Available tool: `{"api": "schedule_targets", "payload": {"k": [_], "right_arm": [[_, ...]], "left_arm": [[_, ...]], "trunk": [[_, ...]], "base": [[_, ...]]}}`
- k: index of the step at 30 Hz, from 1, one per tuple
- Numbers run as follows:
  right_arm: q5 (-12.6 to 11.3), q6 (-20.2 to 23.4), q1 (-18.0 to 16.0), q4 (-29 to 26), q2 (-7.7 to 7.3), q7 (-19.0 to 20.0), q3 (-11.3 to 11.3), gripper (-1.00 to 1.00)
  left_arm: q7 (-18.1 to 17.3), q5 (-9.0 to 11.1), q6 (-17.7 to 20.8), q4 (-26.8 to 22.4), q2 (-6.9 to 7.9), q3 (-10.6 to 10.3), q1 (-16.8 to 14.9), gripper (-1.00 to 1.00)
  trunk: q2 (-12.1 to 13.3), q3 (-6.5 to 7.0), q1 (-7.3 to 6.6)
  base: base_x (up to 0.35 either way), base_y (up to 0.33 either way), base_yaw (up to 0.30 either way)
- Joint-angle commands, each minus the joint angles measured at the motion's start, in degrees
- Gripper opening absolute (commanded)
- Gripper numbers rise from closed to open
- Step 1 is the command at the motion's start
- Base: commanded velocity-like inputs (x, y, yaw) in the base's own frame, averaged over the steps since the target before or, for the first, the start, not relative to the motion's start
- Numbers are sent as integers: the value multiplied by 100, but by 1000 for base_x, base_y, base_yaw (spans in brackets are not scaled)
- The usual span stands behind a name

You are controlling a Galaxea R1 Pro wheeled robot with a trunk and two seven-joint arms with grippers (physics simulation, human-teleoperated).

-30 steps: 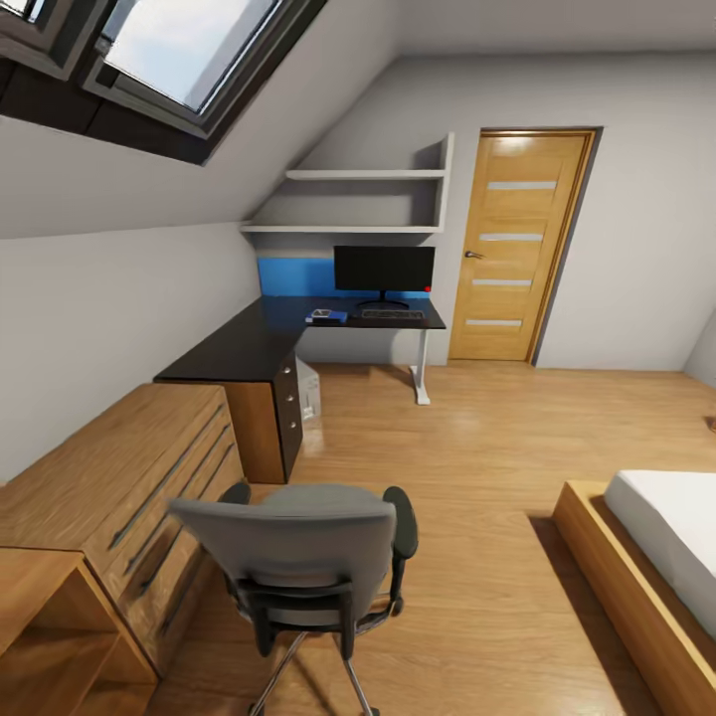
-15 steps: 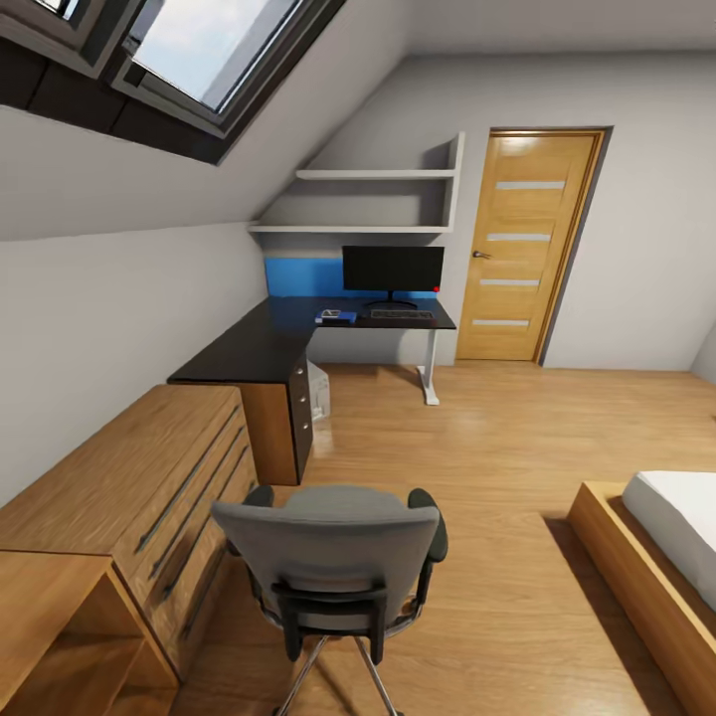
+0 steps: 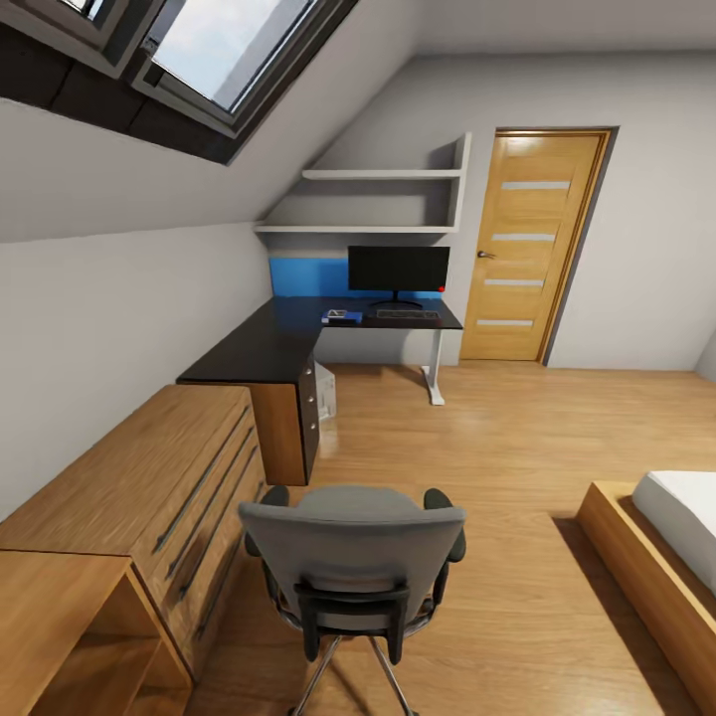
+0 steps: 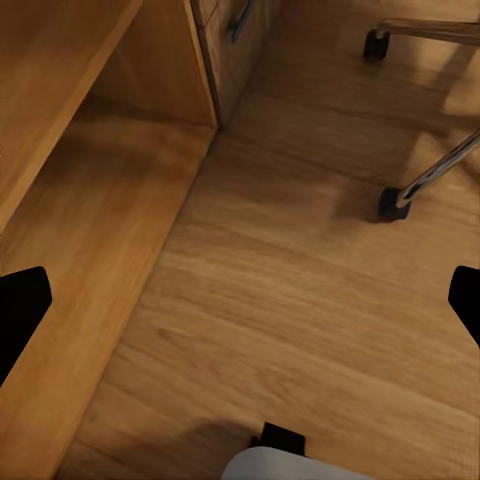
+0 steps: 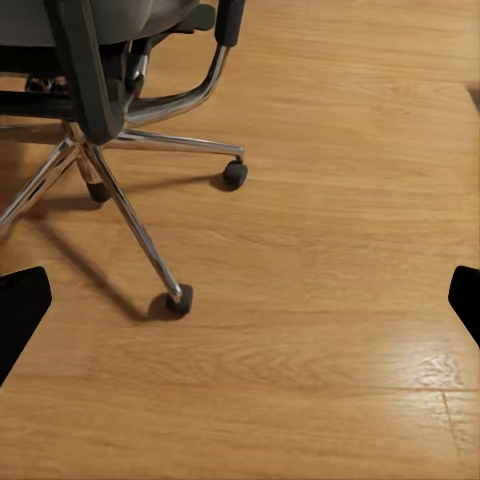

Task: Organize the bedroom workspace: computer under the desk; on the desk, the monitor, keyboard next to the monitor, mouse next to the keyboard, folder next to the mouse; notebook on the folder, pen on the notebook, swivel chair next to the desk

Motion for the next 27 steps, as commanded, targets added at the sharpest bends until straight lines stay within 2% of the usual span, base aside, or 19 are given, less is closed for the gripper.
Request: {"api": "schedule_targets", "payload": {"k": [1,6,16,20,27], "right_arm": [[-24,-12,-4,8,5,-31,49,100],[-24,-12,-4,10,1,-31,49,100],[-24,-12,-4,10,-1,-31,49,100],[-24,-12,-4,11,-1,-28,49,100],[-24,-10,-4,10,-1,-26,49,100]], "left_arm": [[64,-3,-8,-11,3,-46,0,100],[75,-8,-11,-11,3,-43,0,100],[74,-4,-10,-11,10,-34,0,100],[58,-3,-9,-11,8,-33,0,100],[56,-4,-1,-11,5,-39,0,100]], "trunk": [[-4,-7,0],[-4,-7,0],[-4,-7,0],[-4,-7,0],[-4,-7,0]], "base": [[0,16,0],[0,8,-61],[0,1,-215],[0,10,-89],[0,228,-14]]}}
